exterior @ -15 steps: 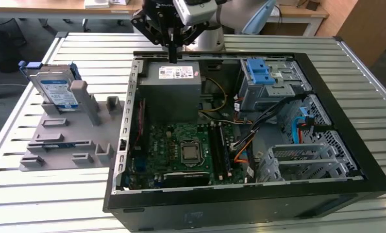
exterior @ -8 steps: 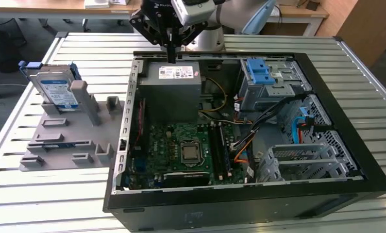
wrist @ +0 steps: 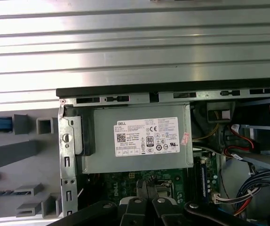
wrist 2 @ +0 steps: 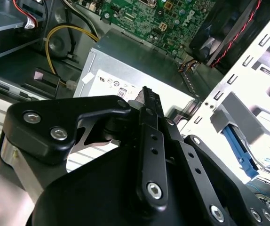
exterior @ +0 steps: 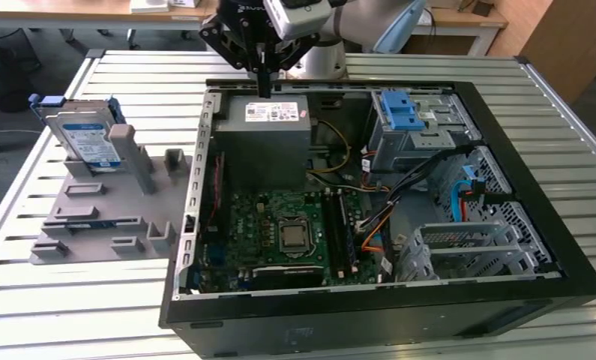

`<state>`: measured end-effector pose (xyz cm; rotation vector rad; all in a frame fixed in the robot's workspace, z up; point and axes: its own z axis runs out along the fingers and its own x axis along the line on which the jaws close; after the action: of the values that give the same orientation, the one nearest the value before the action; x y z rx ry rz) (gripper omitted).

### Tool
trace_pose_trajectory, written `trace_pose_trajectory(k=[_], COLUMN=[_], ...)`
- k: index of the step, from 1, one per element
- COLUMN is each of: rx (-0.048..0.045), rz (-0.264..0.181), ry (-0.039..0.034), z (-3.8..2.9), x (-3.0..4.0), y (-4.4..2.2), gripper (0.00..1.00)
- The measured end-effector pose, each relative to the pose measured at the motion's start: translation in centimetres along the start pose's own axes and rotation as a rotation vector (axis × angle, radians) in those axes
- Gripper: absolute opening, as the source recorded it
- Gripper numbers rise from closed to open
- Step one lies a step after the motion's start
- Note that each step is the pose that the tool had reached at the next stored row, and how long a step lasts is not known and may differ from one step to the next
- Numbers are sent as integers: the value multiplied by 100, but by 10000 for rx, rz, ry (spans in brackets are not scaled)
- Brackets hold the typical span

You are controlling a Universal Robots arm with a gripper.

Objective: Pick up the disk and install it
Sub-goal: 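Reach for the disk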

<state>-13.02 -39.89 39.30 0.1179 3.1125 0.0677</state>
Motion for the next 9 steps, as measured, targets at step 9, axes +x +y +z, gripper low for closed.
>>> trace_pose_trajectory(k=[9], rx=[0], rz=[1], ry=[0], z=[1], x=[23], y=[-2], gripper=[11])
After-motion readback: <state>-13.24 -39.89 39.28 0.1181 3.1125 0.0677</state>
